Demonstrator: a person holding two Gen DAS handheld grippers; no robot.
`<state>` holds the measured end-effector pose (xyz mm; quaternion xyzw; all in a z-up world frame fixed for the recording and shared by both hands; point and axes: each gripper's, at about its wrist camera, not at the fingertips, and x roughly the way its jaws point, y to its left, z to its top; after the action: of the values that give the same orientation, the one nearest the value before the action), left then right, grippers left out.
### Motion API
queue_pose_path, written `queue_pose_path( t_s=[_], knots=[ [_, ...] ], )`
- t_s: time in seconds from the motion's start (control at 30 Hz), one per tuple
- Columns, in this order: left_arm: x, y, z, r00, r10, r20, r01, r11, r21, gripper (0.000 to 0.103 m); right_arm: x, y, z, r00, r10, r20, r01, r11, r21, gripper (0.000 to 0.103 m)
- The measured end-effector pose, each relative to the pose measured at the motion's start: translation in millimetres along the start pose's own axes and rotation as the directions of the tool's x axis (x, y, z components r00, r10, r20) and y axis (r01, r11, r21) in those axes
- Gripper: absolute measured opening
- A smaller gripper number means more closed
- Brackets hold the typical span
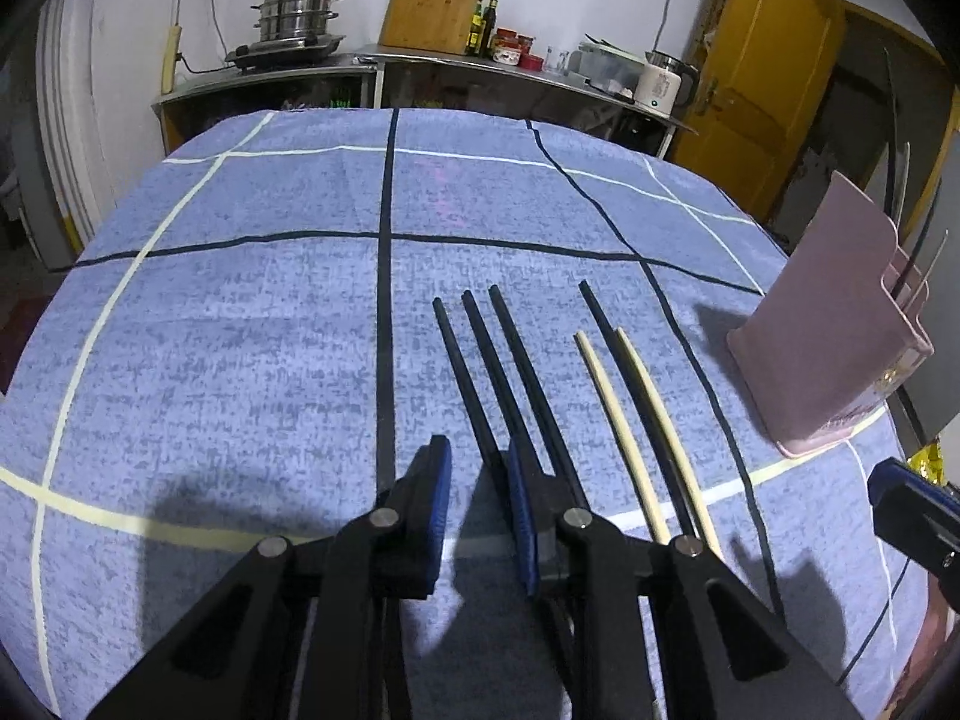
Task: Organize utensils
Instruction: 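Move both open tools back toward the remaining chopsticks on the cloth, then close the right tool on a black chopstick while the left tool grasps another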
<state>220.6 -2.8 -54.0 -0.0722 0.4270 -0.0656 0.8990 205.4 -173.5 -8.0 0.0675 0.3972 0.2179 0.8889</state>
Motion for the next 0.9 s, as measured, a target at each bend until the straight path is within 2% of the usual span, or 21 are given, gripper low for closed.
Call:
queue_pose_path(
  t_s=[0.27,0.6,0.9],
  knots=[
    [-9,21,-3,1.0,0.006,-0.016,-0.006,1.0,0.0,0.011,10,11,2,1.0,0.017,-0.009,-0.017,1.0,-0.022,0.019],
    [-15,59,0,0.999,-0.02,-0.044,0.018,0.999,-0.048,0.011,65,31,18,0.997,0.037,-0.068,-0.041,0.998,-0.052,0.019],
    [-18,75,4,0.998,-0.041,-0.04,0.036,0.989,-0.14,0.01,120,37,34,0.992,-0.003,-0.129,-0.006,0.997,-0.072,0.019]
  ],
)
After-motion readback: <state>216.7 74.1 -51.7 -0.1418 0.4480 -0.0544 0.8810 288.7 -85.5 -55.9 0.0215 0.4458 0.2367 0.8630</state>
